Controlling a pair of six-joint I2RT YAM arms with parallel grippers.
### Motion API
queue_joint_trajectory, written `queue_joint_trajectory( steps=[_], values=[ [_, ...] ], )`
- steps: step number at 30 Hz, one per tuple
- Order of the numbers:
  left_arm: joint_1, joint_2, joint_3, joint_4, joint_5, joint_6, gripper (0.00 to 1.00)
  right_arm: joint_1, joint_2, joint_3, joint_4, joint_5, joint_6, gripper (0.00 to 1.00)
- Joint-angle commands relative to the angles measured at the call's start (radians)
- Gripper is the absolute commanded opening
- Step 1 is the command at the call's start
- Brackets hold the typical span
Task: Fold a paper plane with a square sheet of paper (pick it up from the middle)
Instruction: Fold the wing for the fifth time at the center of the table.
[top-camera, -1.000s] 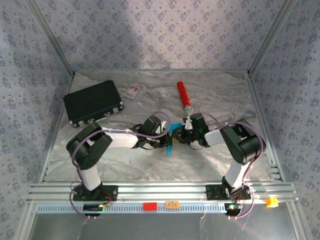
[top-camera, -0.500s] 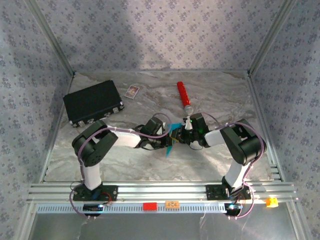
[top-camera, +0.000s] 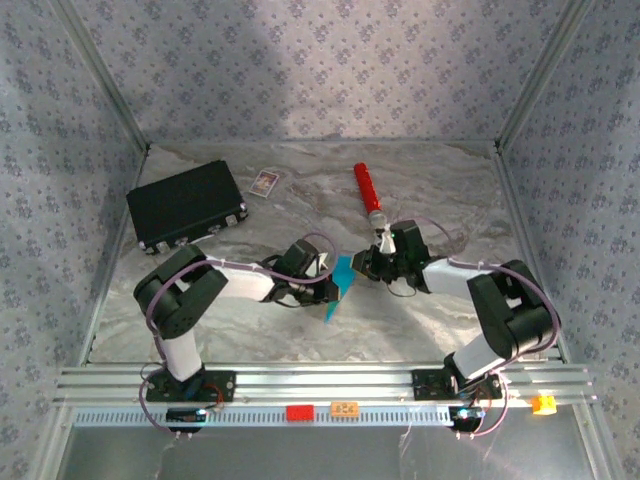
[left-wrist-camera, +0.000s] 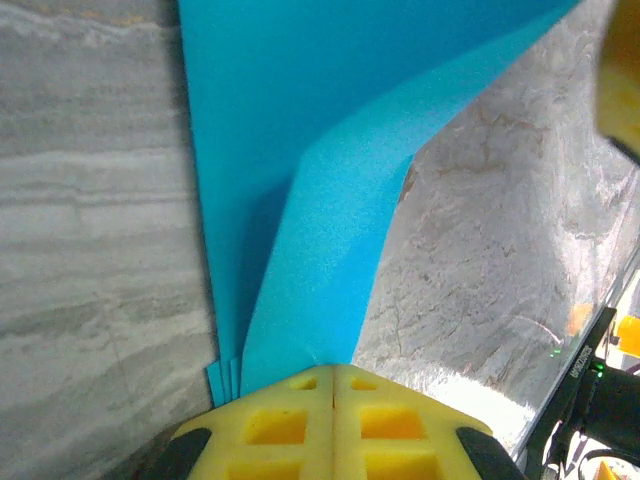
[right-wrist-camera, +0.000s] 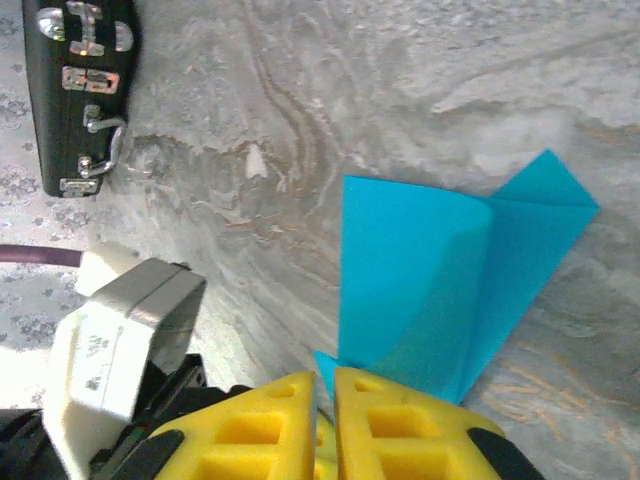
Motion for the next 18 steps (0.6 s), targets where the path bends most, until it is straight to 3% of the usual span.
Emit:
queue_joint_trajectory(
  steps=[1, 11, 18],
  values=[
    [0.001, 0.014, -0.033, -0.131, -0.006, 0.031, 0.00, 0.032, -0.012, 0.032, -0.090, 0.001, -0.081, 0.14],
    [0.002, 0.007, -0.043, -0.116, -0.019, 0.013, 0.00, 0.143, 0.073, 0.061, -0.104, 0.020, -0.122, 0.12],
    [0.002, 0.004, -0.052, -0.111, -0.023, 0.007, 0.00, 0.099, 0.163, 0.071, -0.116, 0.074, -0.139, 0.13]
  ],
)
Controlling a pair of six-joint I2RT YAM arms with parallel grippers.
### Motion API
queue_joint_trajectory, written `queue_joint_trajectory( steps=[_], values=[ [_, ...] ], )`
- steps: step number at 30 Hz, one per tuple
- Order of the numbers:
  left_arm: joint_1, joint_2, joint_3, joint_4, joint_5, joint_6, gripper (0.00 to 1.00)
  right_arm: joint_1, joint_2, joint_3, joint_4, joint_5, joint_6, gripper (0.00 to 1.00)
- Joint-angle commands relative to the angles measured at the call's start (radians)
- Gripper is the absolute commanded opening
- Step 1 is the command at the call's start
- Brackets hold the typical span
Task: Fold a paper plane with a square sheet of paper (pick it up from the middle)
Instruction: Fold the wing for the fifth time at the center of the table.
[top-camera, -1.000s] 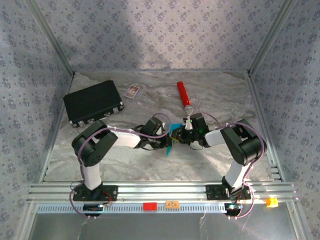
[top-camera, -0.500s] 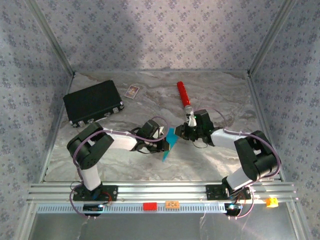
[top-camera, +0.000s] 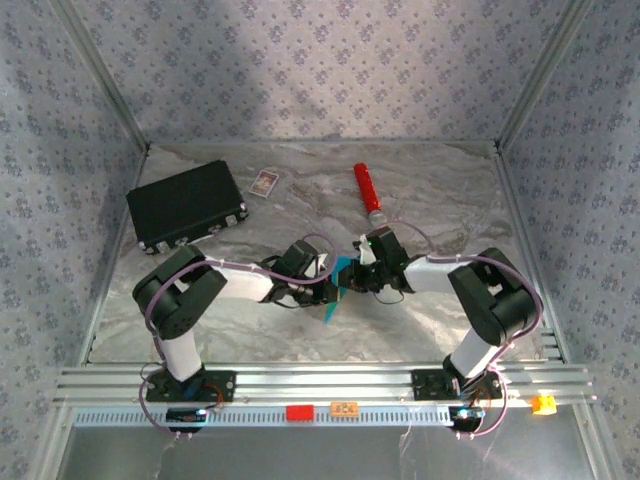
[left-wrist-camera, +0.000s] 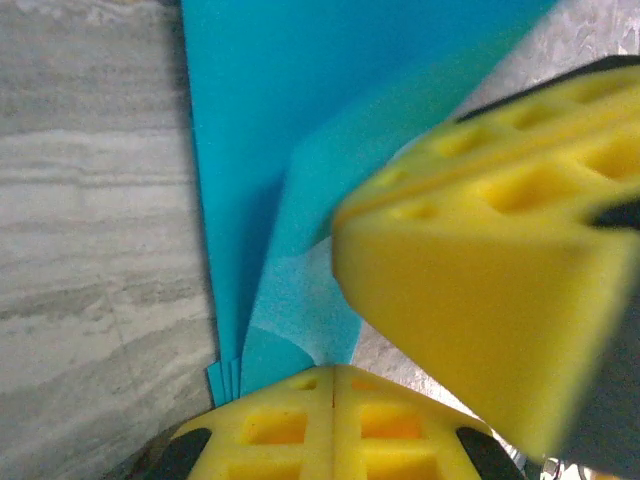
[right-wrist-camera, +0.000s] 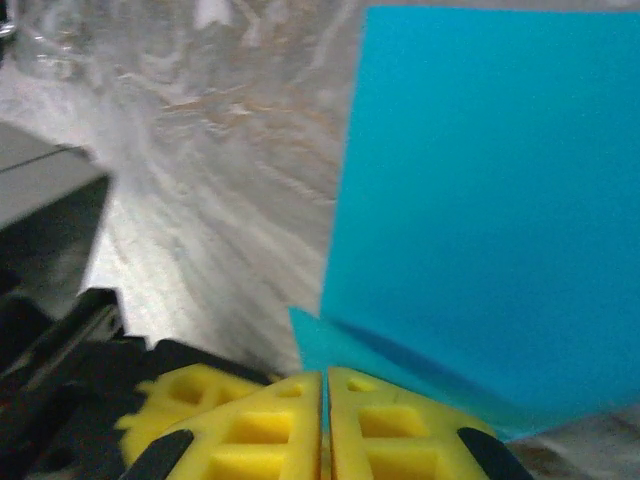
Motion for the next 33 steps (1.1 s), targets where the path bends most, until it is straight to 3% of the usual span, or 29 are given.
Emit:
queue_joint_trajectory(
  steps=[1, 11, 33],
  values=[
    [-0.001, 0.009, -0.045, -0.108, -0.029, 0.002, 0.00, -0.037, 0.040, 0.005, -0.024, 0.037, -0.023, 0.13],
    [-0.002, 0.012, -0.056, -0.109, -0.033, 0.001, 0.00, -0.105, 0.062, -0.010, 0.024, 0.011, 0.010, 0.15],
    [-0.009, 0.025, -0.059, -0.091, -0.031, -0.006, 0.00, -0.174, 0.062, 0.088, -0.149, 0.187, -0.007, 0.14]
  ],
)
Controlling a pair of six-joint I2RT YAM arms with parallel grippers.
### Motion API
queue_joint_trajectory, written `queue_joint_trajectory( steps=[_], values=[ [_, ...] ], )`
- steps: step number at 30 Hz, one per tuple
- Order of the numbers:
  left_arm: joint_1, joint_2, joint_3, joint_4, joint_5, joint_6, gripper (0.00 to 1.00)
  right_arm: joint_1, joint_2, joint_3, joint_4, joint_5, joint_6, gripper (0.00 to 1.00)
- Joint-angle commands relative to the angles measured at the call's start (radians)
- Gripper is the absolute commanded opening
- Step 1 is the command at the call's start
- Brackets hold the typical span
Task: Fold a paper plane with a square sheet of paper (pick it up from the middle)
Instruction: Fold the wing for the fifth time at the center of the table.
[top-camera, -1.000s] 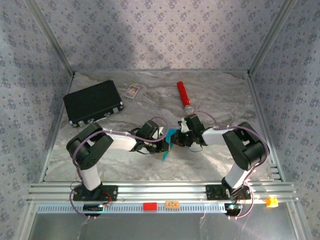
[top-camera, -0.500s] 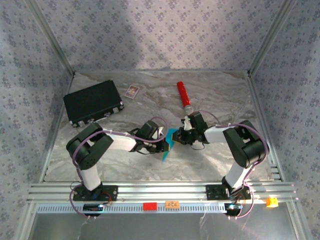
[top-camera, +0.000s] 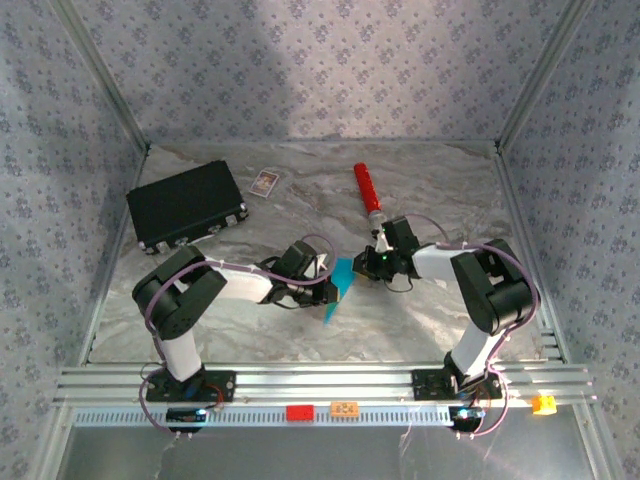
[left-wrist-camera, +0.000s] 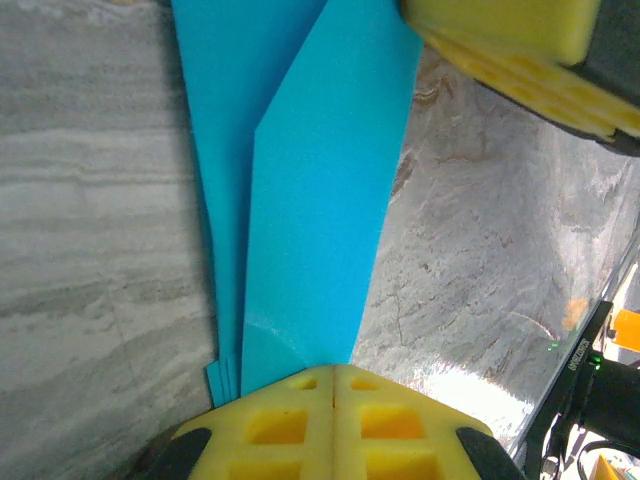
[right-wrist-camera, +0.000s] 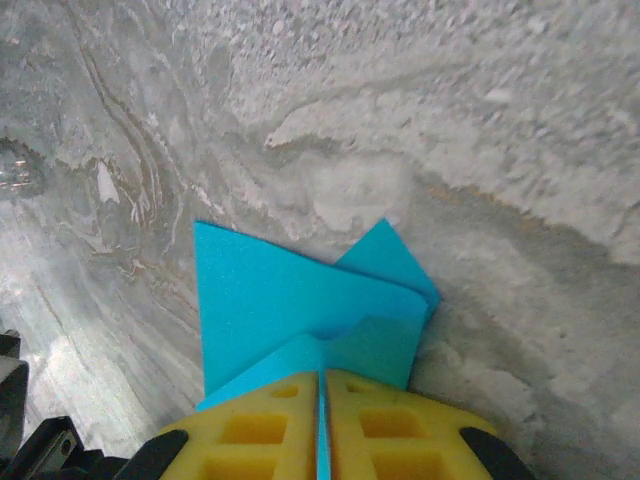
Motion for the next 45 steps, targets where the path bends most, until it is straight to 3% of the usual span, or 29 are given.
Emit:
queue_joint_trajectory(
  steps=[1, 23, 30, 34, 39, 45],
  values=[
    [-0.010, 0.027, -0.044, -0.117, -0.029, -0.003, 0.00, -0.030, 0.019, 0.023, -0.064, 0.144, -0.016, 0.14],
    [-0.010, 0.036, -0.040, -0.112, -0.023, -0.001, 0.00, -0.108, 0.046, 0.112, -0.093, 0.156, -0.012, 0.14],
    [-0.010, 0.035, -0.040, -0.112, -0.024, -0.002, 0.00, -0.117, -0.021, 0.126, -0.132, 0.130, -0.039, 0.14],
    [-0.011, 0.035, -0.040, -0.112, -0.026, -0.003, 0.00, -0.089, -0.094, 0.080, -0.073, 0.067, -0.034, 0.15],
    [-0.010, 0.036, -0.040, -0.111, -0.027, -0.003, 0.00, -0.021, -0.061, 0.042, 0.001, -0.058, -0.004, 0.13],
    [-0.011, 0.035, -0.040, -0.111, -0.028, -0.006, 0.00, 0.024, -0.003, 0.006, 0.036, -0.053, 0.011, 0.13]
  ],
)
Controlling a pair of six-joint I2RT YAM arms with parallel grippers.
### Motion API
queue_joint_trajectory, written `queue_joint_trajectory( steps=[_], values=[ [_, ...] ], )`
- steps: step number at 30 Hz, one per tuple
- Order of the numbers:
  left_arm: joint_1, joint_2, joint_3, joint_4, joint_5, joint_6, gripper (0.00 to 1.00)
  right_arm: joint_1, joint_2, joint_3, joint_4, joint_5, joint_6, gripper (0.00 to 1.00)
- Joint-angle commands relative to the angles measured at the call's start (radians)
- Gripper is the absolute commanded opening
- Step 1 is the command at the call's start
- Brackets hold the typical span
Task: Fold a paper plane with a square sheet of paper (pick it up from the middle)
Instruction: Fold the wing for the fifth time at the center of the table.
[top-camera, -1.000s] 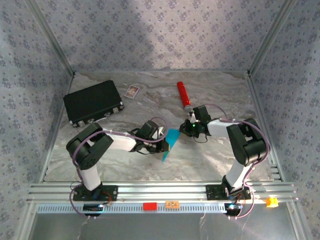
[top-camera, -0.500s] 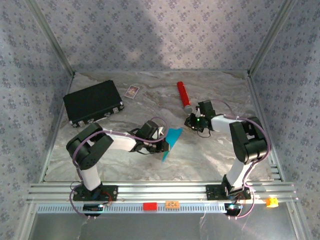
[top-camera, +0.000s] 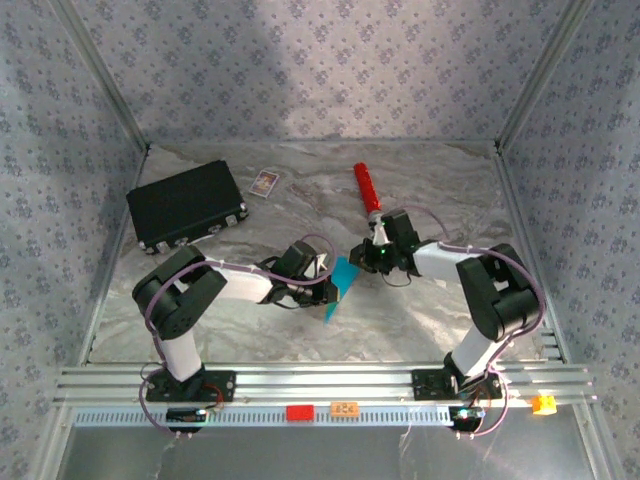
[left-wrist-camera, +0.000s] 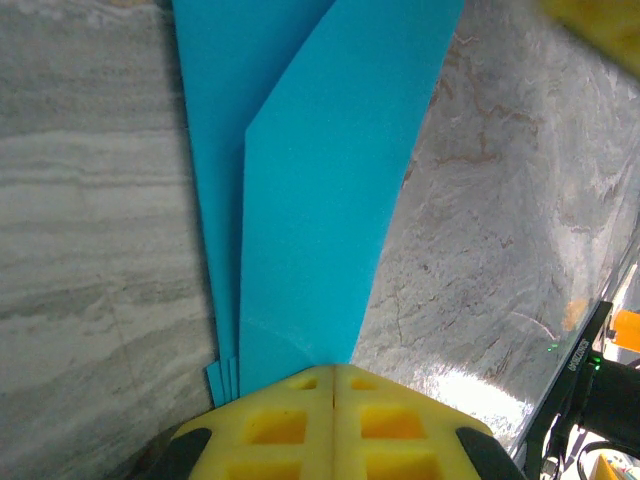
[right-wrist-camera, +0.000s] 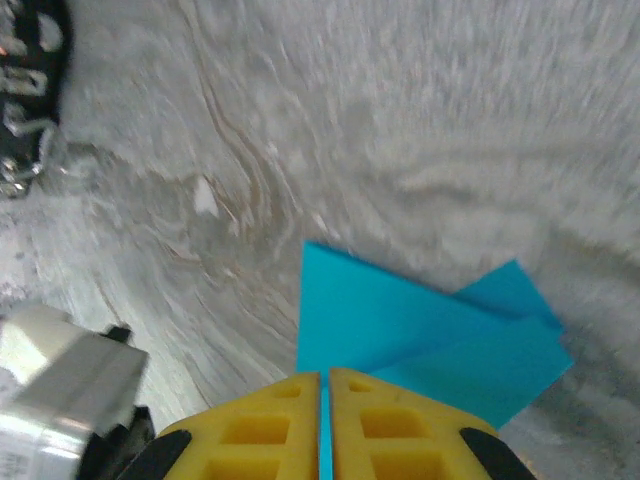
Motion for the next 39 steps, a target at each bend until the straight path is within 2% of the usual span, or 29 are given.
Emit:
queue_joint_trajectory(
  steps=[1, 11, 16, 26, 28, 32, 39],
  values=[
    [-0.011, 0.035, -0.039, -0.114, -0.028, -0.006, 0.00, 0.000, 0.048, -0.014, 0.013, -0.004, 0.009, 0.13],
    [-0.011, 0.024, -0.039, -0.126, -0.030, -0.004, 0.00, -0.112, 0.097, 0.040, -0.021, 0.031, -0.052, 0.12],
    [-0.013, 0.015, -0.039, -0.128, -0.036, -0.009, 0.00, -0.169, 0.099, 0.052, 0.007, -0.022, -0.036, 0.12],
    [-0.014, 0.013, -0.034, -0.128, -0.053, -0.010, 0.00, -0.123, -0.073, 0.021, -0.066, 0.016, -0.081, 0.15],
    [-0.015, 0.012, -0.038, -0.125, -0.055, -0.012, 0.00, -0.126, -0.073, 0.031, -0.118, -0.010, -0.151, 0.15],
    [-0.015, 0.005, -0.047, -0.117, -0.067, -0.018, 0.00, -0.102, -0.074, 0.002, -0.069, -0.097, -0.118, 0.14],
    [-0.016, 0.005, -0.041, -0.119, -0.064, -0.019, 0.00, -0.009, -0.043, -0.014, -0.017, -0.072, -0.062, 0.13]
  ],
)
